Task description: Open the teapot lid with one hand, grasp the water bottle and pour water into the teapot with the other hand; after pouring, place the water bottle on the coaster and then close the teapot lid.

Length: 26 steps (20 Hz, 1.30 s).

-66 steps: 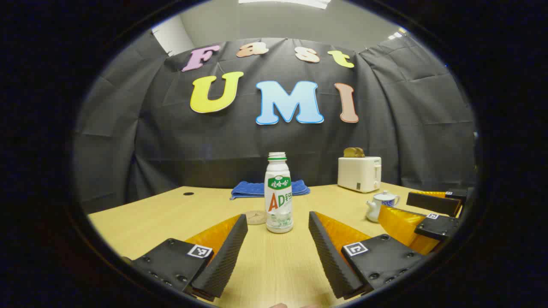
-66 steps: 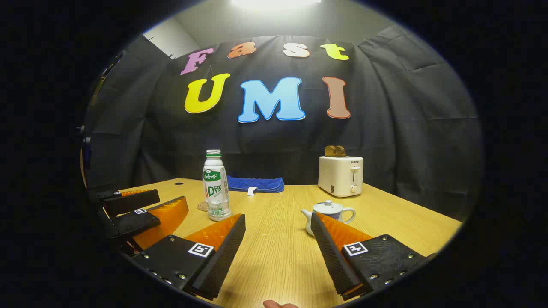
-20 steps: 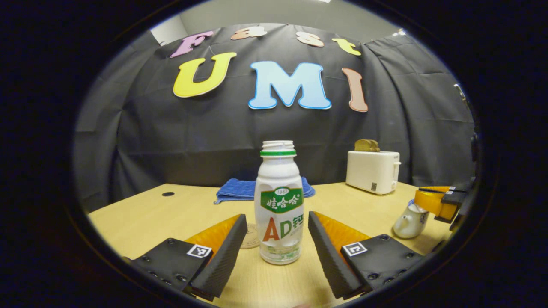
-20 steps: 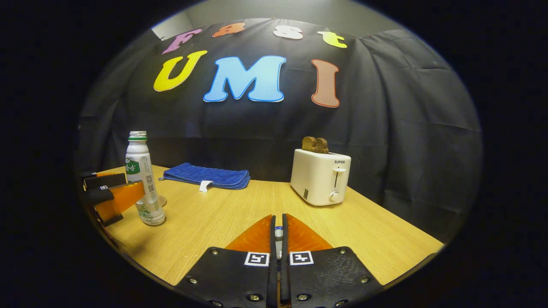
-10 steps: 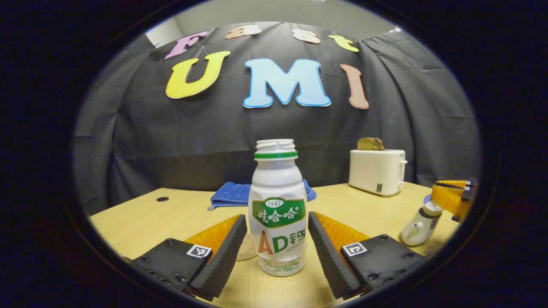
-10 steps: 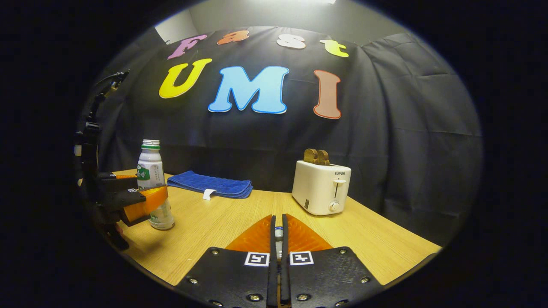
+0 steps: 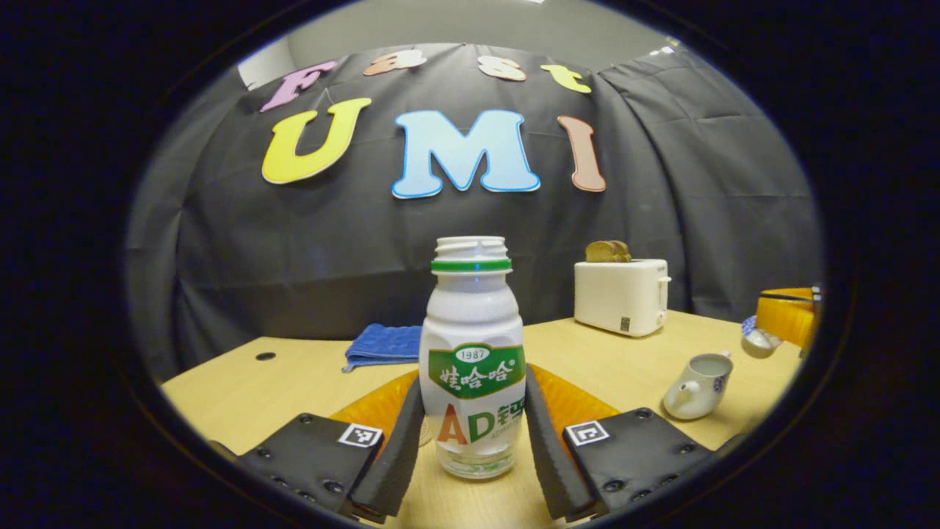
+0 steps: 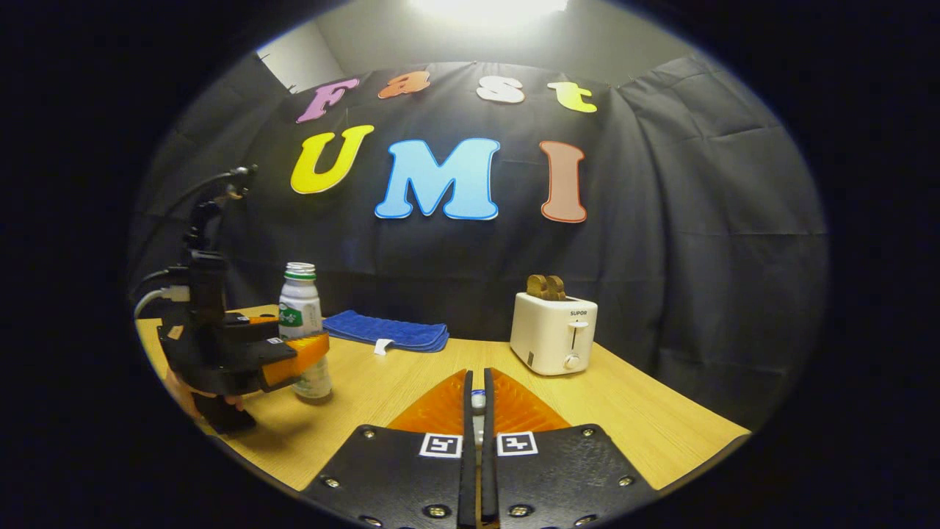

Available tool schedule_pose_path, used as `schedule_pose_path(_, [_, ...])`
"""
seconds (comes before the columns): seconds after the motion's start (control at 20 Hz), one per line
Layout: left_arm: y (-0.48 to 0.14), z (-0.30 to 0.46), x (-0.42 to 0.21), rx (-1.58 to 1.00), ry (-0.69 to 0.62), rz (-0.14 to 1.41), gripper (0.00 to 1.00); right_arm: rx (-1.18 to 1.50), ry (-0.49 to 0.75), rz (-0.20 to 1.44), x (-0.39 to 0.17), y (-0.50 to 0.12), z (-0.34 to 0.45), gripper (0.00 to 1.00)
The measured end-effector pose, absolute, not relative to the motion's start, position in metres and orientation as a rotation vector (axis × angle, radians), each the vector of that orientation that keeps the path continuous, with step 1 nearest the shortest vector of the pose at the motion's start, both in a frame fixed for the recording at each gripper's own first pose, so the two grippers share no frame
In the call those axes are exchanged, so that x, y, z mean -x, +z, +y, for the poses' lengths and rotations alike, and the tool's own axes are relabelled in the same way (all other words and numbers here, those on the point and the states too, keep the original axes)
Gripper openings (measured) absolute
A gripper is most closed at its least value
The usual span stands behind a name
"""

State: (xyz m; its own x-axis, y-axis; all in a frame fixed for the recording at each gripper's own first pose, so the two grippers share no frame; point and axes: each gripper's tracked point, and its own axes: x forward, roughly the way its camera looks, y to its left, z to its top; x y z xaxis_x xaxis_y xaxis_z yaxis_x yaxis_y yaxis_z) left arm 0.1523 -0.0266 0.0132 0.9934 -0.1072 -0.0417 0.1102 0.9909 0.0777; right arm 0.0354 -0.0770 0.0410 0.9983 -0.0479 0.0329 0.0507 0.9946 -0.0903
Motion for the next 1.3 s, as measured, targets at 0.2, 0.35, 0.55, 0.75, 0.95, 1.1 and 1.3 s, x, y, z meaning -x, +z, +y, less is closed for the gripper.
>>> schedule_pose_path(0.2, [0.021, -0.050, -0.148, -0.311, -0.123, 0.008, 0.76, 0.051, 0.018, -0.012, 0.023, 0.032, -0.071, 0.03])
schedule_pose_path(0.35, [0.017, -0.059, -0.150, -0.444, -0.125, -0.004, 0.75, 0.056, 0.081, -0.009, 0.052, 0.028, -0.066, 0.03])
schedule_pose_path(0.55, [0.015, -0.078, -0.151, -0.703, -0.118, -0.017, 0.76, 0.024, 0.089, -0.027, 0.072, 0.028, -0.066, 0.03])
schedule_pose_path(0.75, [0.004, -0.115, -0.157, -0.923, -0.205, -0.017, 0.76, -0.017, 0.132, -0.003, 0.089, 0.016, -0.070, 0.03])
schedule_pose_path(0.95, [-0.007, -0.133, -0.157, -1.125, -0.245, -0.019, 0.80, -0.053, 0.133, -0.007, 0.098, 0.010, -0.077, 0.03])
schedule_pose_path(1.1, [-0.004, -0.137, -0.156, -1.243, -0.241, -0.039, 0.80, -0.051, 0.133, -0.024, 0.103, 0.012, -0.083, 0.03])
schedule_pose_path(1.3, [-0.005, -0.138, -0.151, -1.368, -0.259, -0.025, 0.80, -0.062, 0.132, -0.021, 0.102, 0.009, -0.087, 0.03])
